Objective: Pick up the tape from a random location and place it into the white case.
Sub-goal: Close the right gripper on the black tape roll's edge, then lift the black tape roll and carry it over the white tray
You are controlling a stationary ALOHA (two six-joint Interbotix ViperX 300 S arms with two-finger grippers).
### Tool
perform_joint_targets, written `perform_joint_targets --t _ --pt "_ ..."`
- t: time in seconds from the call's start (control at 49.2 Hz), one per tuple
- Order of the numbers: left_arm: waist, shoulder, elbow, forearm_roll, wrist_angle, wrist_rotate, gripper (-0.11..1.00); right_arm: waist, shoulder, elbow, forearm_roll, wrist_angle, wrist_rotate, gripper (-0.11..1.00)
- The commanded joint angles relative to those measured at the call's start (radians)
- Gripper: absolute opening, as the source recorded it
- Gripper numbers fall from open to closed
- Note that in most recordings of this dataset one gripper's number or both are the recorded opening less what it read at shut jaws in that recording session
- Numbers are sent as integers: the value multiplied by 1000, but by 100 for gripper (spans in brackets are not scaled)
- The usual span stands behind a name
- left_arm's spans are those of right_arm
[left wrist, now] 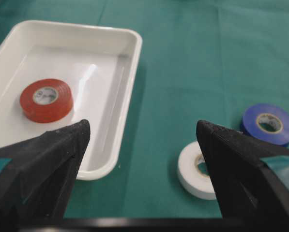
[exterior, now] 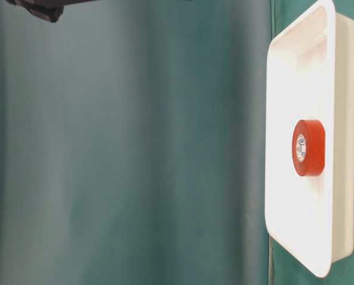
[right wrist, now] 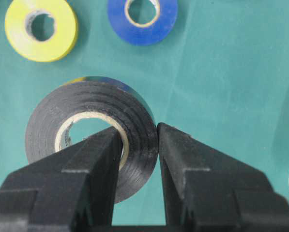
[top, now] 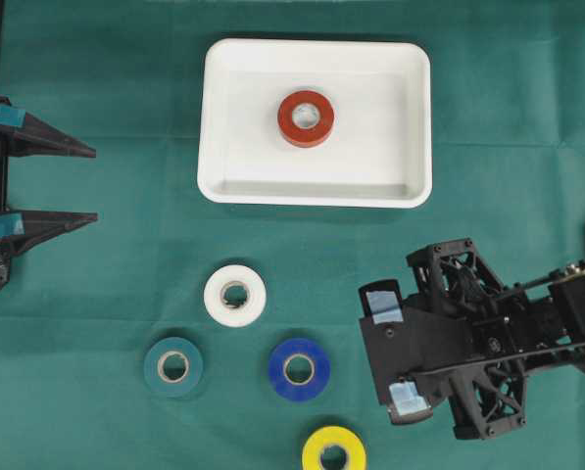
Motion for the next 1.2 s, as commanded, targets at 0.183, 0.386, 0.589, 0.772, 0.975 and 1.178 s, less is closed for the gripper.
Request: perform_joint_targets --t 0.183,0.386,0.589,0.772,0.975,1.178 --pt "3 9 -14 -2 -3 0 98 2 -23 -18 -5 -8 -2 25" --pt "2 9 -14 0 -3 0 98 -14 -23 -15 -43 -6 -6 25" --pt "3 9 -15 -2 -3 0 98 -75 -25 -15 -54 -8 -23 25" --pt "2 9 -14 -2 -3 0 98 -146 -26 -15 -55 -6 -55 25" --pt "2 9 -14 -2 -3 0 98 -255 -26 -15 -55 -8 -89 25" --pt "3 9 -14 -2 -2 0 98 -376 -25 -8 -55 -8 -112 25"
